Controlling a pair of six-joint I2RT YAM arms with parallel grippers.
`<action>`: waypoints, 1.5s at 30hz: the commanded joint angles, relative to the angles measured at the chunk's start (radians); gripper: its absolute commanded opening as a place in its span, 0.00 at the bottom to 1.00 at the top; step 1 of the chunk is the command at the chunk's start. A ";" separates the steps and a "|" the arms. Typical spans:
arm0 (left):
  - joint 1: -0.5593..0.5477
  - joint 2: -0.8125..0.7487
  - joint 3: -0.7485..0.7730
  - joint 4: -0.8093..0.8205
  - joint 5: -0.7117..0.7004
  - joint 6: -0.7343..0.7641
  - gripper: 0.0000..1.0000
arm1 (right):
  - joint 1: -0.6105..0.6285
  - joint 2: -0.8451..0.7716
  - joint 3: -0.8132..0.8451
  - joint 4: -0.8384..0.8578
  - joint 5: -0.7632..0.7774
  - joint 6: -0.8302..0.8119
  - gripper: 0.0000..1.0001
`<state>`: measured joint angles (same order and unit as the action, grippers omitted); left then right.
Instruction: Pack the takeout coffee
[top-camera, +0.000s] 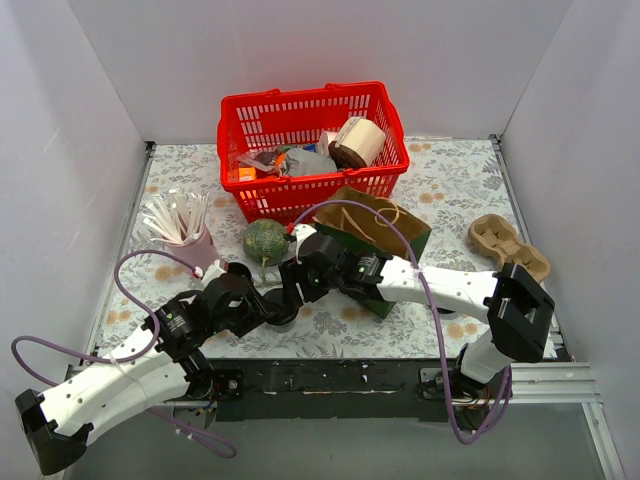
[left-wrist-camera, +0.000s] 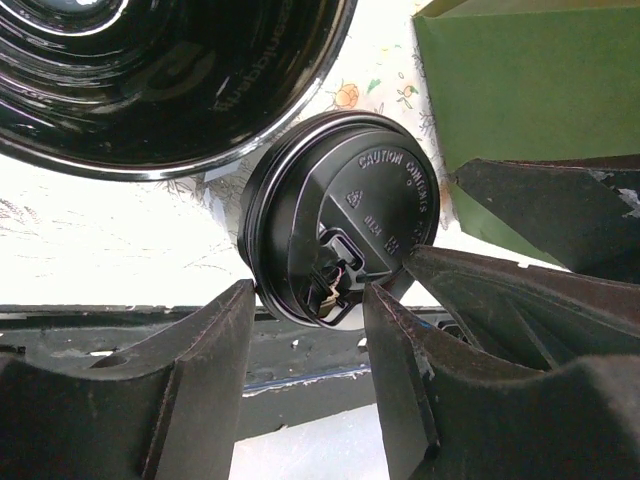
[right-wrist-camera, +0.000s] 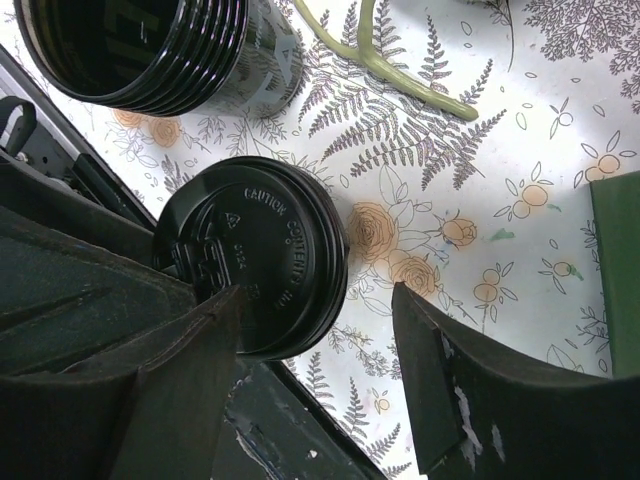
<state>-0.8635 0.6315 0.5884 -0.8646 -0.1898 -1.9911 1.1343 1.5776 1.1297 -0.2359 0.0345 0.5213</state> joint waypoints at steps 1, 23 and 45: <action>0.001 0.007 0.024 0.027 0.027 0.025 0.46 | 0.005 -0.038 0.002 -0.026 0.024 0.008 0.69; 0.001 0.030 0.004 0.019 0.024 0.026 0.50 | 0.007 0.035 -0.037 -0.003 -0.056 0.063 0.59; 0.001 -0.099 -0.050 0.039 -0.049 -0.060 0.67 | 0.005 0.027 -0.113 -0.055 -0.008 0.022 0.44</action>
<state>-0.8635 0.5426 0.5549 -0.8265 -0.1974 -1.9976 1.1343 1.5940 1.0649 -0.1646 -0.0143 0.6224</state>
